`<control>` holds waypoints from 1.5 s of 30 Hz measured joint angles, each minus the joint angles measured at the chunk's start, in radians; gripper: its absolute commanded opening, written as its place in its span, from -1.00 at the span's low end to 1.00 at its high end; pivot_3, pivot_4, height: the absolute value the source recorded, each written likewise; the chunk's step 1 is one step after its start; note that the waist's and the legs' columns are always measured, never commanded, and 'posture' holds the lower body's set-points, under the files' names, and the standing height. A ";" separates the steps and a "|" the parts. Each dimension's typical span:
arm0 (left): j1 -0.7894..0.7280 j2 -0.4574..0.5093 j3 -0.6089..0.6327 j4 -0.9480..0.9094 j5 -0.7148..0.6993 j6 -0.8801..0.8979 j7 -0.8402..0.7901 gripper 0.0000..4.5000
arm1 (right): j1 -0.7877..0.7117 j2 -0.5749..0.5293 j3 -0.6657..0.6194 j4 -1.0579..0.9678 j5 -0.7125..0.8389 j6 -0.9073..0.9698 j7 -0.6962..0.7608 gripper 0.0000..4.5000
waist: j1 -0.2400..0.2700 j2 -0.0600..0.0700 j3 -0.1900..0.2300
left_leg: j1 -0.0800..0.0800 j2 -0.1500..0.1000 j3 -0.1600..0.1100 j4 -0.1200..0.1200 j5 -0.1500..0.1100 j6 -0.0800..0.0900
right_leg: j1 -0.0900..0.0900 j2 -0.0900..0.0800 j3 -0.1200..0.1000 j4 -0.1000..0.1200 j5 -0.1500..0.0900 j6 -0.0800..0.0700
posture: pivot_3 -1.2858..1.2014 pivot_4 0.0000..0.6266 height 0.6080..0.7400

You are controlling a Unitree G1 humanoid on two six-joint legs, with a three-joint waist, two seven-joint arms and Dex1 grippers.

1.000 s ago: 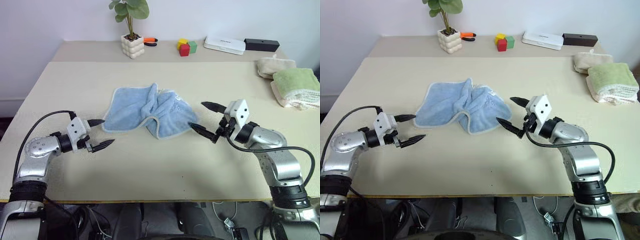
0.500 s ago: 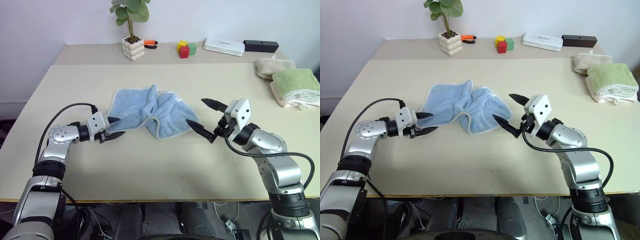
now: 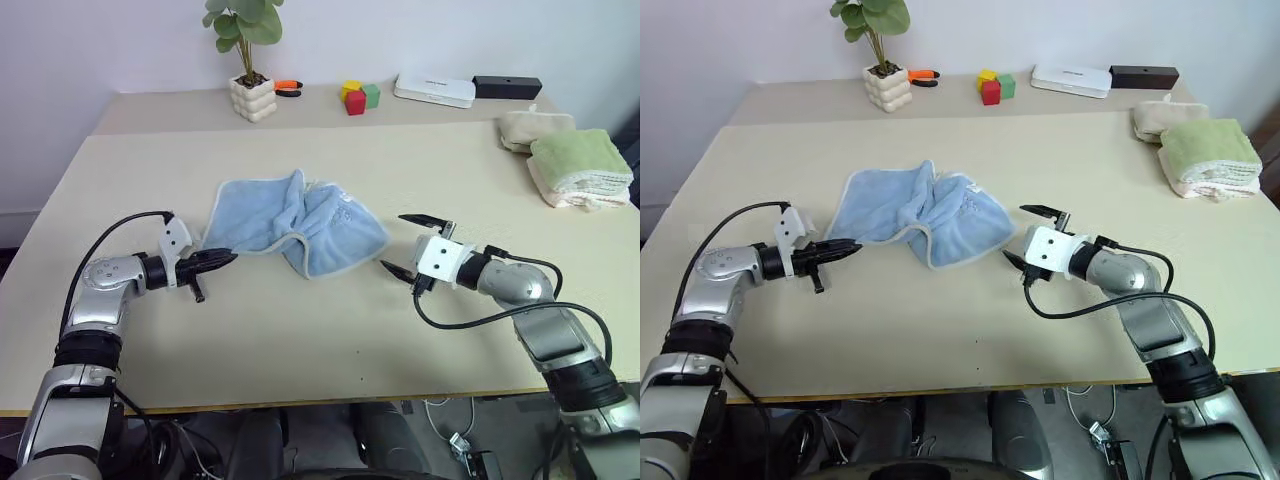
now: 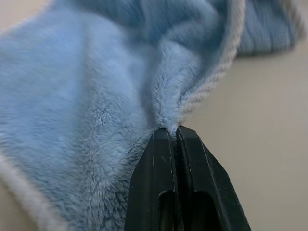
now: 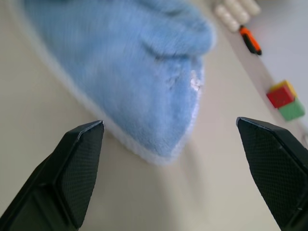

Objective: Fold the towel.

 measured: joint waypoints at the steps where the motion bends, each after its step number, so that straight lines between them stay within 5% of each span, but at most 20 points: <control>1: 0.006 0.001 0.021 -0.047 -0.023 0.032 0.014 -0.98 | -0.017 -0.009 0.019 0.030 -0.029 -0.039 0.002 1.00 | 0.001 -0.001 0.000 | 0.000 0.000 0.000 0.000 0.000 0.000 | 0.000 0.000 0.000 0.000 0.000 0.000 | 0.03 -0.52 1.00; 16: 0.097 -0.020 0.163 -0.339 -0.190 0.266 0.162 -0.98 | -0.244 -0.013 0.155 0.384 -0.299 -0.394 -0.106 1.00 | -0.017 -0.007 0.000 | 0.004 0.000 0.001 0.001 0.000 0.000 | 0.004 -0.001 0.000 -0.001 0.000 0.000 | 0.03 -0.52 1.00; 20: 0.104 -0.022 0.167 -0.367 -0.197 0.282 0.173 -0.98 | -0.301 0.026 0.193 0.456 -0.353 -0.417 -0.148 1.00 | -0.031 -0.010 0.000 | 0.017 0.000 0.001 -0.002 0.000 0.000 | 0.015 0.000 0.001 -0.001 0.000 -0.002 | 0.03 -0.52 1.00; 24: 0.103 -0.026 0.169 -0.375 -0.198 0.288 0.189 -1.00 | -0.369 0.077 0.232 0.559 -0.403 -0.420 -0.183 0.42 | -0.034 -0.014 -0.002 | 0.019 0.000 0.001 -0.001 0.000 0.000 | 0.018 0.000 0.001 -0.001 -0.002 -0.005 | 0.03 -0.52 1.00; 30: 0.104 -0.034 0.166 -0.380 -0.198 0.288 0.201 -1.00 | -0.418 0.138 0.269 0.686 -0.458 -0.403 -0.259 -0.98 | -0.028 -0.014 -0.002 | 0.018 0.000 0.001 -0.001 0.000 0.000 | 0.017 0.000 0.001 -0.001 -0.001 -0.002 | 0.03 -0.52 1.00; 36: 0.111 -0.028 0.163 -0.390 -0.191 0.282 0.201 -1.00 | -0.400 0.119 0.240 0.647 -0.414 -0.363 -0.218 -0.98 | -0.023 -0.014 -0.001 | 0.016 0.000 0.001 -0.001 0.000 0.000 | 0.016 -0.001 0.001 -0.002 -0.001 -0.002 | 0.03 -0.52 1.00; 45: 0.004 0.011 0.155 -0.175 -0.047 0.087 0.254 -1.00 | -0.353 -0.125 0.109 0.470 -0.228 -0.326 0.021 -0.98 | -0.013 -0.011 0.005 | 0.007 -0.001 0.001 0.000 0.000 0.000 | 0.008 -0.002 0.000 -0.002 -0.001 -0.001 | 0.03 -0.52 1.00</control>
